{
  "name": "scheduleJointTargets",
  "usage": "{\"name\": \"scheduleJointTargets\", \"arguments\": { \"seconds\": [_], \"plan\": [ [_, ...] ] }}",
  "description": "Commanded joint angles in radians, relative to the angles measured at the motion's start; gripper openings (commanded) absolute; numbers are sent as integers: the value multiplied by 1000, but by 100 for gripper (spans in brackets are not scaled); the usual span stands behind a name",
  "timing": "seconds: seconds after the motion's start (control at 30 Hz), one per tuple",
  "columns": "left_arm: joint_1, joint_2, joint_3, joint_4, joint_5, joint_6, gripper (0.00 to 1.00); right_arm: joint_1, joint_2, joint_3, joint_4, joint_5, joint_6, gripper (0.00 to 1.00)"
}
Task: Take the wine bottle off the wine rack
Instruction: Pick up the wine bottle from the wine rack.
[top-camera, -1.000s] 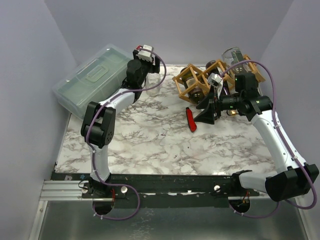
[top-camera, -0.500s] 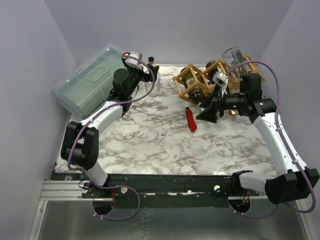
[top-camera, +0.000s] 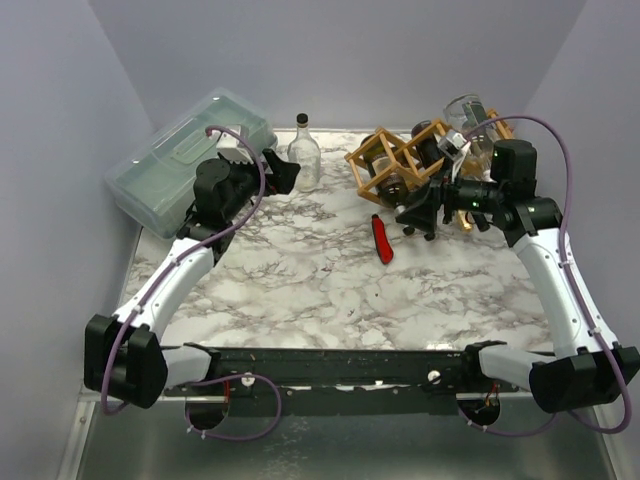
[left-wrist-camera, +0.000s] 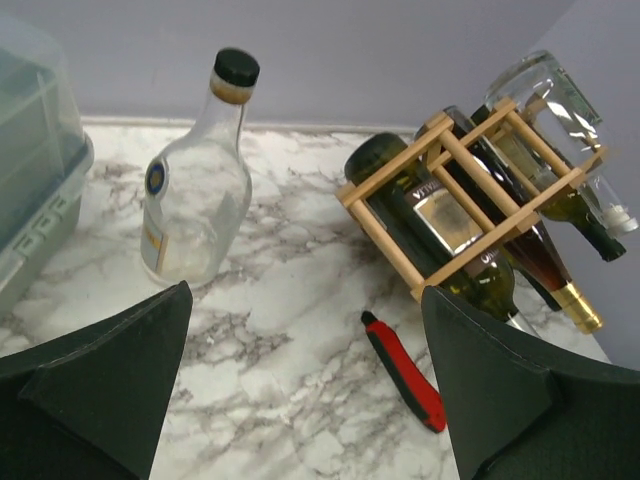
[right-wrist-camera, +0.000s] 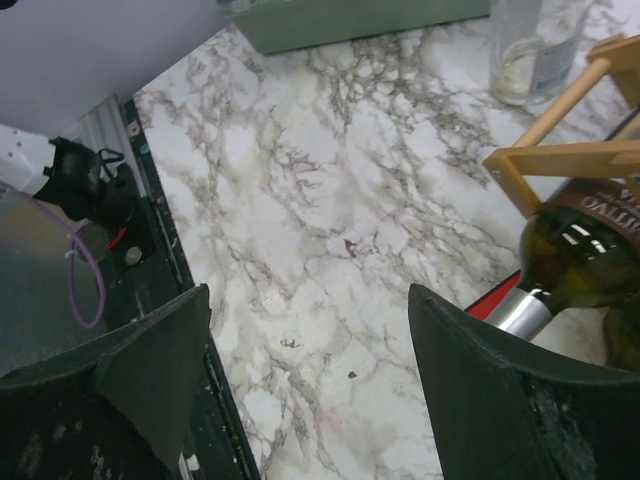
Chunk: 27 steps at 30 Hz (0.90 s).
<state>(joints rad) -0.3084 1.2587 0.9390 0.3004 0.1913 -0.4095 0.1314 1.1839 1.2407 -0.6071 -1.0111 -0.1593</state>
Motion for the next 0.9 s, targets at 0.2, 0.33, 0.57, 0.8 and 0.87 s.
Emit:
{"name": "scheduleJointTargets", "arguments": {
  "seconds": [0.2,0.33,0.57,0.8,0.87],
  "plan": [
    [9,-148,80,-475,50,-44,99,-5,5,116,16,375,156,88],
    [10,-194,60,-550,54,19,99,-6,-3,129,28,554,208,90],
    [9,-289,-46,-544,45,96,99,-37,49,208,8,775,187,91],
    [9,-311,-51,-540,53,110,99,-76,125,237,15,901,131,91],
    [8,-316,-52,-540,48,113,99,-94,141,226,36,922,112,91]
  ]
}}
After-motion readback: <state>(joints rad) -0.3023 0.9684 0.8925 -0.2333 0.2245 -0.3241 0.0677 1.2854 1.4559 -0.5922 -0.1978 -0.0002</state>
